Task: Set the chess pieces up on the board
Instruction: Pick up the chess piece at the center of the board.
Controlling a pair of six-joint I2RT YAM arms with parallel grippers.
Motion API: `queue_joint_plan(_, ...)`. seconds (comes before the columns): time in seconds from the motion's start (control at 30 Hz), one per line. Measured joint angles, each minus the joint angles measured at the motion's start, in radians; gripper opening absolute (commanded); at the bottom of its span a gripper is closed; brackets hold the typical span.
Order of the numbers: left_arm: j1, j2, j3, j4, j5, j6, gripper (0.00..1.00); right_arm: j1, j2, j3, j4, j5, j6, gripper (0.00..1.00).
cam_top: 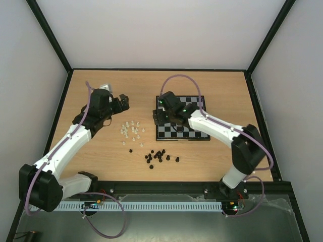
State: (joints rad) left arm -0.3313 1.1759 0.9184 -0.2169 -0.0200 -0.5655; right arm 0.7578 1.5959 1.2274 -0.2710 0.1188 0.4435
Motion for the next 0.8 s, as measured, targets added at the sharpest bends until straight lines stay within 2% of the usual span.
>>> queue_joint_plan(0.17,0.000,-0.026,-0.039,-0.009,-0.088,-0.016,0.99,0.015,0.121,0.049,-0.004,0.047,-0.037,0.52)
queue_joint_plan(0.3,0.000,-0.046,-0.069,-0.011,-0.122,-0.030,0.99,0.032,0.168,0.074,-0.006,0.070,-0.051,0.51)
queue_joint_plan(0.47,0.000,-0.068,-0.114,-0.004,-0.133,-0.050,0.99,0.056,0.187,0.083,-0.007,0.063,-0.069,0.54)
queue_joint_plan(0.8,0.000,-0.068,-0.164,0.034,-0.130,-0.086,0.99,0.060,0.262,0.145,-0.008,0.015,-0.115,0.43)
